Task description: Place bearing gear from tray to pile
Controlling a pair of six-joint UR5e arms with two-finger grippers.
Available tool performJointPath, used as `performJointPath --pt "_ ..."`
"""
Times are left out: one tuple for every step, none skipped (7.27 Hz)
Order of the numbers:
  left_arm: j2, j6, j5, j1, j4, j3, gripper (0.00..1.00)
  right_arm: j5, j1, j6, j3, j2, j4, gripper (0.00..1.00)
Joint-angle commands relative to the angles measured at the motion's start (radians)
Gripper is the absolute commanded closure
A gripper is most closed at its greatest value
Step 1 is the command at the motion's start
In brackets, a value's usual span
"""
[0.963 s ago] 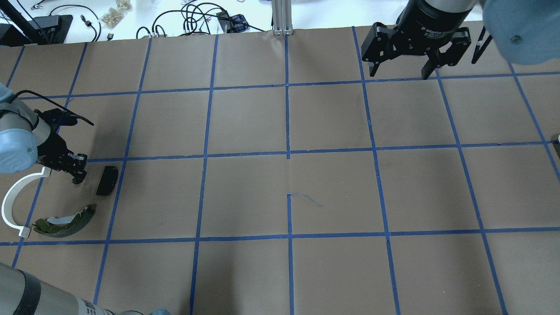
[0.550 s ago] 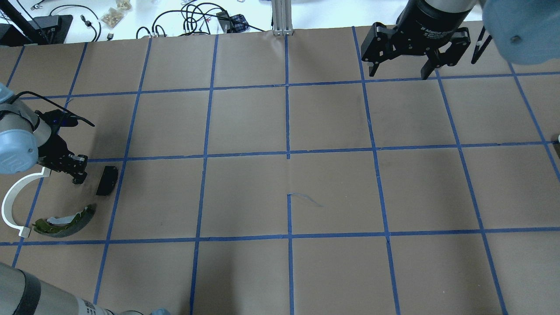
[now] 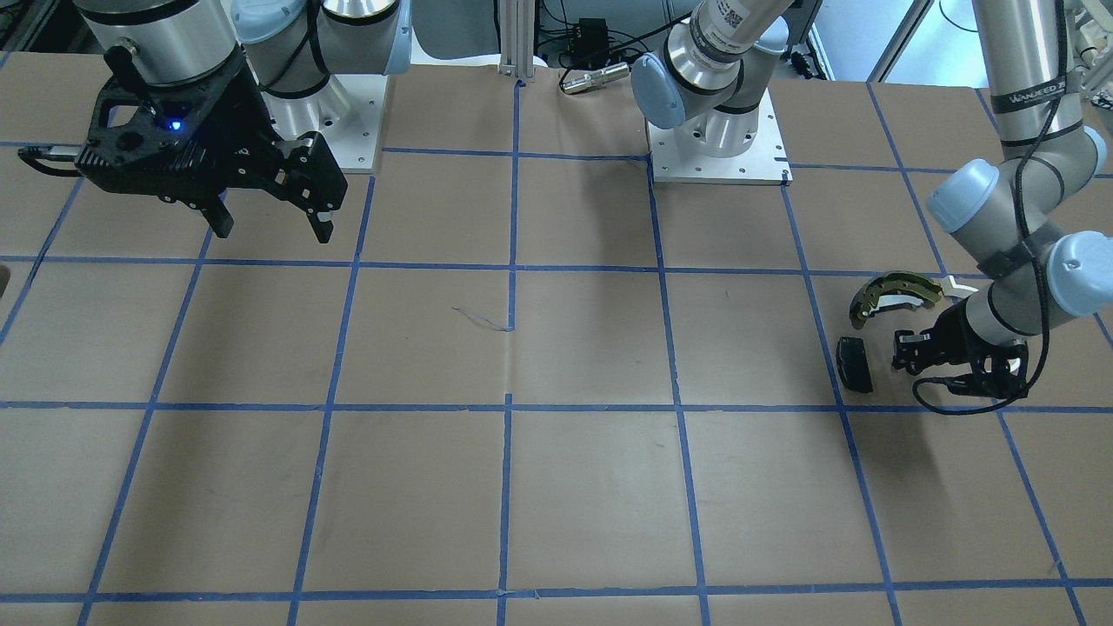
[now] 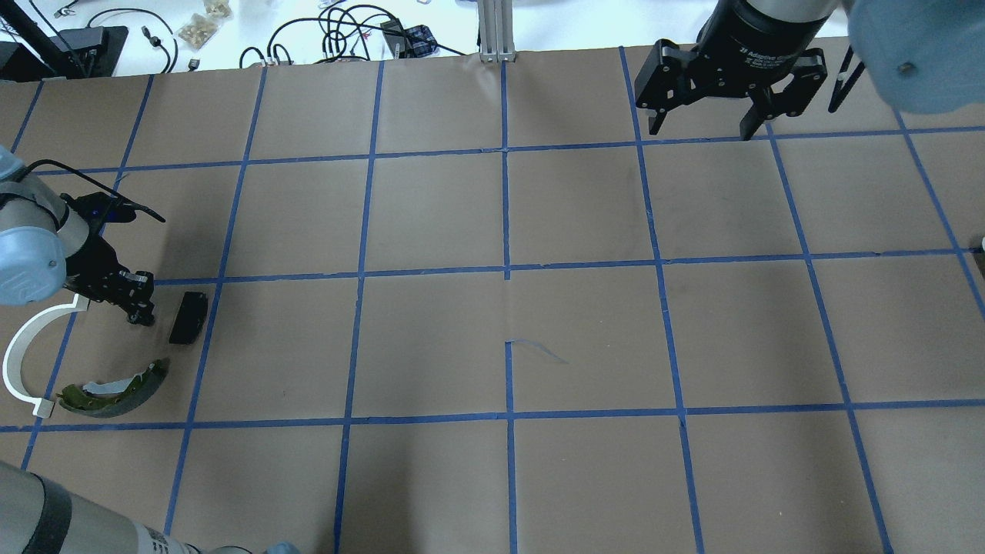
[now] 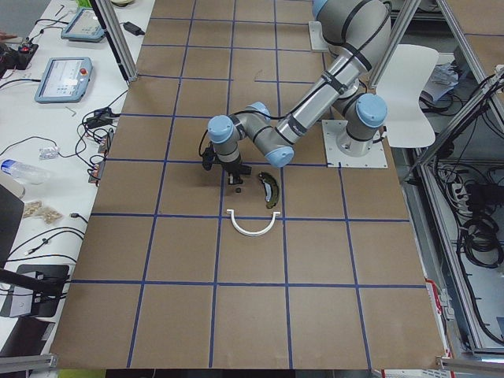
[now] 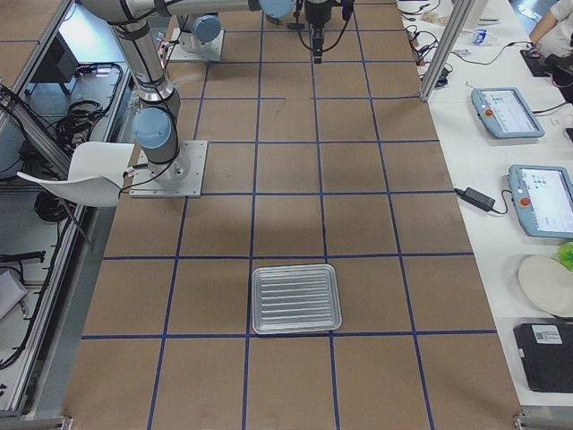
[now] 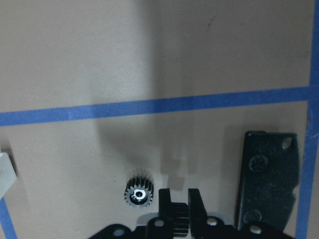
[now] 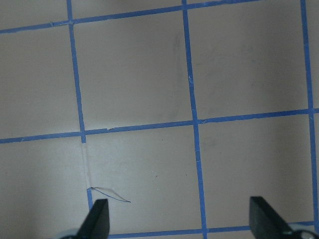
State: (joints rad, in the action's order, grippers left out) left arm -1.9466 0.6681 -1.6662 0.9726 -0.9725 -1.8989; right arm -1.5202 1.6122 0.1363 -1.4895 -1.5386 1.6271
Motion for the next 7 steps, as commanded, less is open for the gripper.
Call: performJointPath --pt "0.000 -0.004 -0.001 0.000 -0.002 -0.002 0.01 0.000 0.000 0.000 0.000 0.000 -0.001 0.00" --pt "0.008 -0.004 -0.003 0.000 -0.005 0.009 0.00 0.000 0.000 0.000 0.000 0.000 0.000 0.00" --pt "0.026 -0.007 -0.003 0.006 -0.014 0.021 0.00 0.000 0.000 -0.001 0.000 0.000 0.000 0.00" --pt "0.037 -0.016 -0.003 0.017 -0.032 0.052 0.00 0.000 0.000 0.000 0.000 0.000 0.000 0.00" --pt "0.044 -0.095 0.009 0.034 -0.126 0.120 0.00 0.000 0.000 0.000 0.000 0.000 0.000 0.00" --pt "0.044 -0.161 0.038 0.075 -0.241 0.208 0.00 0.000 0.000 0.000 0.000 0.000 0.000 0.00" --pt "0.060 -0.276 0.043 0.139 -0.347 0.304 0.00 0.000 0.000 0.000 0.000 0.000 0.000 0.00"
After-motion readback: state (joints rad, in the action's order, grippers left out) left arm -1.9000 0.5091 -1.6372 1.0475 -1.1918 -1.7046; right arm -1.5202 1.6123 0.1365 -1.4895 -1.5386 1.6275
